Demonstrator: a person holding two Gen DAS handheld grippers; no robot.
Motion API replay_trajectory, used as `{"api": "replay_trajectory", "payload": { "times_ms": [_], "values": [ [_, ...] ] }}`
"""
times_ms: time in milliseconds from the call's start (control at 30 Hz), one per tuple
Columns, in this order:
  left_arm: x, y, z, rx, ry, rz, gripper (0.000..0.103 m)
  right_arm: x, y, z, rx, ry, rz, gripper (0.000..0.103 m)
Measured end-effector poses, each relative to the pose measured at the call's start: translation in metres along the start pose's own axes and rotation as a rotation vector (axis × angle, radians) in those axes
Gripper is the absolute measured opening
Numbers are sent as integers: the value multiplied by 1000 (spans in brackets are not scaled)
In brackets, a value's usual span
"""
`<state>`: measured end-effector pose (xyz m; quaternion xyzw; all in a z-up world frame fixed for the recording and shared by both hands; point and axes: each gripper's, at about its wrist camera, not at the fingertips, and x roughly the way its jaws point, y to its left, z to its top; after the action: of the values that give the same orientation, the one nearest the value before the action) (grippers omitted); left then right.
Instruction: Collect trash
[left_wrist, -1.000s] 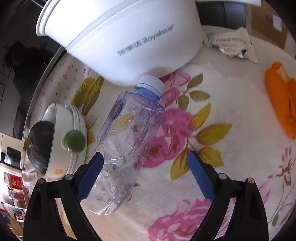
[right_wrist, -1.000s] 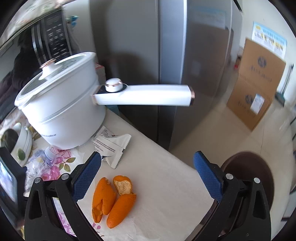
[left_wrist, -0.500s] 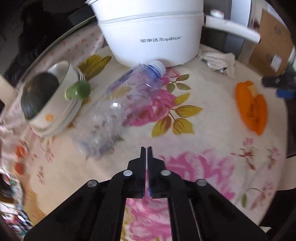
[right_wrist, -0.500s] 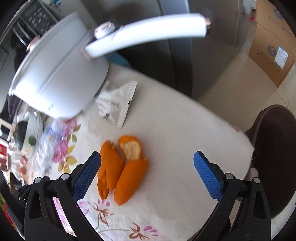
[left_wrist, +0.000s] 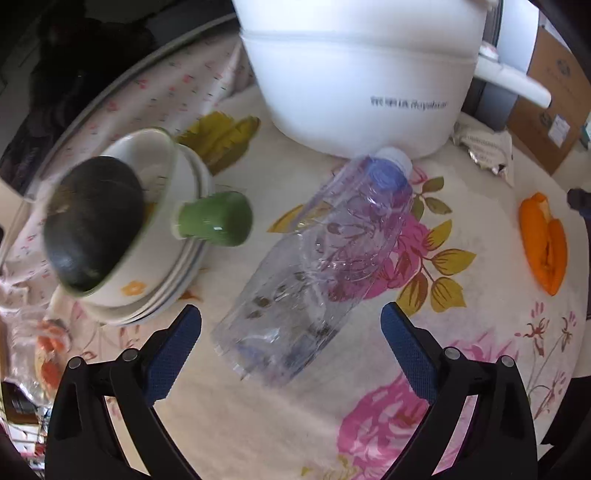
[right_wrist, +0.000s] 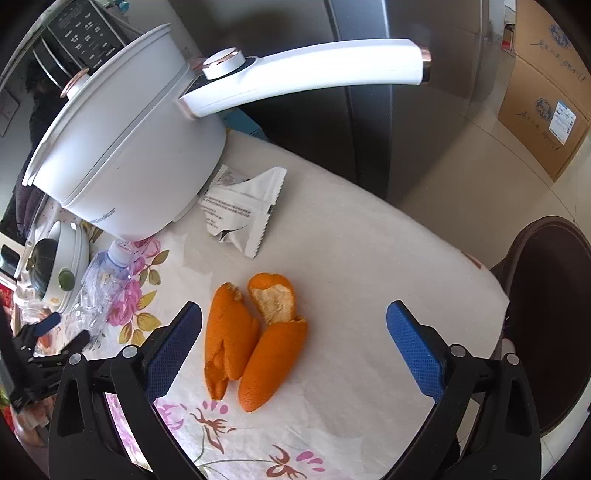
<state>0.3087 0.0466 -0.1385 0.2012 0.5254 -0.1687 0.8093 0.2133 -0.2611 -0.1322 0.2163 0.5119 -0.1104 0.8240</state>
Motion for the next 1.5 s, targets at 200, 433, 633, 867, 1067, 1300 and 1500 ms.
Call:
{"api": "replay_trajectory", "payload": {
  "times_ms": [200, 433, 633, 867, 1067, 1300, 1500],
  "values": [
    [-2, -44, -6, 162, 92, -163, 87, -2, -13, 1, -8, -4, -45, 96],
    [3, -45, 31, 1, 114, -133, 93, -3, -23, 2, -10, -3, -67, 96],
    [45, -47, 52, -155, 164, -105, 75, 6, -17, -2, -40, 31, -64, 96],
    [10, -52, 19, -196, 36, -108, 63, 22, 2, -15, -92, 88, -40, 84],
    [-43, -47, -27, -295, -88, -128, 63, 26, 8, -25, -78, 114, 3, 73],
    [-107, -52, -77, -418, -223, -132, 63, 21, 9, -28, -84, 87, 50, 29],
    [-128, -46, -99, -567, -306, -175, 63, 5, 18, -31, -122, 32, 84, 16]
  ]
}}
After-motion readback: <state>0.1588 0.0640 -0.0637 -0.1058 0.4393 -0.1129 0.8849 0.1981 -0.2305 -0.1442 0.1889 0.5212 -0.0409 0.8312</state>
